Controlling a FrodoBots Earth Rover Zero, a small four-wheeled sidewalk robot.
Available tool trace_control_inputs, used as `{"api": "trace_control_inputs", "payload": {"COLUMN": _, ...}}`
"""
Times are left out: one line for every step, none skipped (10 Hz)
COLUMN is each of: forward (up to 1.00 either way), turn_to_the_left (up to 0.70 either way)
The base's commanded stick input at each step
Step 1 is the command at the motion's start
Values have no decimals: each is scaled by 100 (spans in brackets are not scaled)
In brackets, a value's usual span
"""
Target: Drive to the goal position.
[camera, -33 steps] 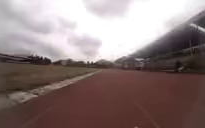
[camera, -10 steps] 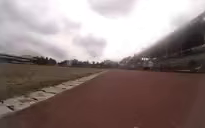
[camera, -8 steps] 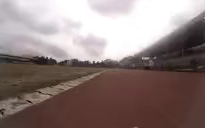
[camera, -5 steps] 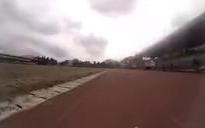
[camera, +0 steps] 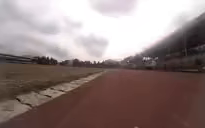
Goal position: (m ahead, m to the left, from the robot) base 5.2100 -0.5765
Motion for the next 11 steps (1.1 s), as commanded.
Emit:
{"api": "trace_control_inputs", "payload": {"forward": 100, "turn_to_the_left": 0}}
{"api": "trace_control_inputs", "payload": {"forward": 100, "turn_to_the_left": 0}}
{"api": "trace_control_inputs", "payload": {"forward": 100, "turn_to_the_left": 0}}
{"api": "trace_control_inputs", "payload": {"forward": 100, "turn_to_the_left": 0}}
{"api": "trace_control_inputs", "payload": {"forward": 100, "turn_to_the_left": 0}}
{"api": "trace_control_inputs", "payload": {"forward": 100, "turn_to_the_left": 0}}
{"api": "trace_control_inputs", "payload": {"forward": 100, "turn_to_the_left": 0}}
{"api": "trace_control_inputs", "payload": {"forward": 100, "turn_to_the_left": -24}}
{"api": "trace_control_inputs", "payload": {"forward": 100, "turn_to_the_left": -40}}
{"api": "trace_control_inputs", "payload": {"forward": 100, "turn_to_the_left": -40}}
{"api": "trace_control_inputs", "payload": {"forward": 100, "turn_to_the_left": -40}}
